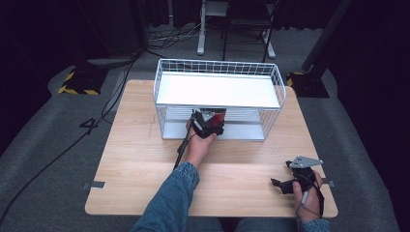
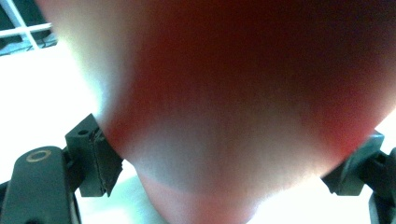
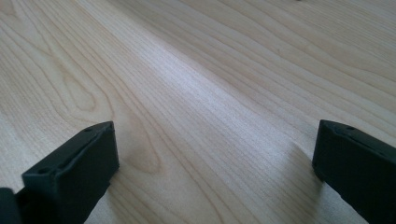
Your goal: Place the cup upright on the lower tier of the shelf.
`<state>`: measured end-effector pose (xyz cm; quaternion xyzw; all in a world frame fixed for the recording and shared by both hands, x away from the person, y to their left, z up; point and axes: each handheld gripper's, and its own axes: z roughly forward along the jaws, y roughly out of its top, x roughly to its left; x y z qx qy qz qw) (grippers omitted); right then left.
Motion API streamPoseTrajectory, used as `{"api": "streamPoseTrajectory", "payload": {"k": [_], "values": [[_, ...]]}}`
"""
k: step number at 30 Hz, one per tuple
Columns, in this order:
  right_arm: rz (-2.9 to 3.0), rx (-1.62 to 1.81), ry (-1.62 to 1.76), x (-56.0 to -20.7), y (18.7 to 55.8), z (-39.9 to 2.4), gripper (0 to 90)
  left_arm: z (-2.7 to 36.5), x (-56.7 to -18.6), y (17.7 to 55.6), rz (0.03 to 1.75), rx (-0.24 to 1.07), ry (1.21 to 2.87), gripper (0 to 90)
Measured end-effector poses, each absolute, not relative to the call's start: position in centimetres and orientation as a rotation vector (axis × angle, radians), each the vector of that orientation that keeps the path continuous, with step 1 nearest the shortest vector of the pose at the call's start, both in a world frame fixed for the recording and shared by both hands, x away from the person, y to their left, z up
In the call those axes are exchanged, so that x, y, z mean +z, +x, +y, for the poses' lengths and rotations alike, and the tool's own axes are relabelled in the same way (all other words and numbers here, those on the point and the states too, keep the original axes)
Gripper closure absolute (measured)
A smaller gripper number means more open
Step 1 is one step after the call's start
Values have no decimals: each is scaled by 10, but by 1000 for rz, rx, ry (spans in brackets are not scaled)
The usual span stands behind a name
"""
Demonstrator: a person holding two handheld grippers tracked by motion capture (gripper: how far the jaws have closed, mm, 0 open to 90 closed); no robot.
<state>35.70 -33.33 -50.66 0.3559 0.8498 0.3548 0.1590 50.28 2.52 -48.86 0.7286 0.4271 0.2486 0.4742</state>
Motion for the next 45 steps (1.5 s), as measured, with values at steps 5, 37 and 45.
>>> {"api": "streamPoseTrajectory", "payload": {"k": [5,37,45], "values": [[2430,1014,1019,-507,357,-333,6,30,-488,505,1057,669,1778,157],[2433,1015,1026,-507,358,-334,6,44,-483,482,1080,541,1765,147],[2445,1018,1017,-507,360,-333,3,57,-467,460,1048,556,1747,148]]}}
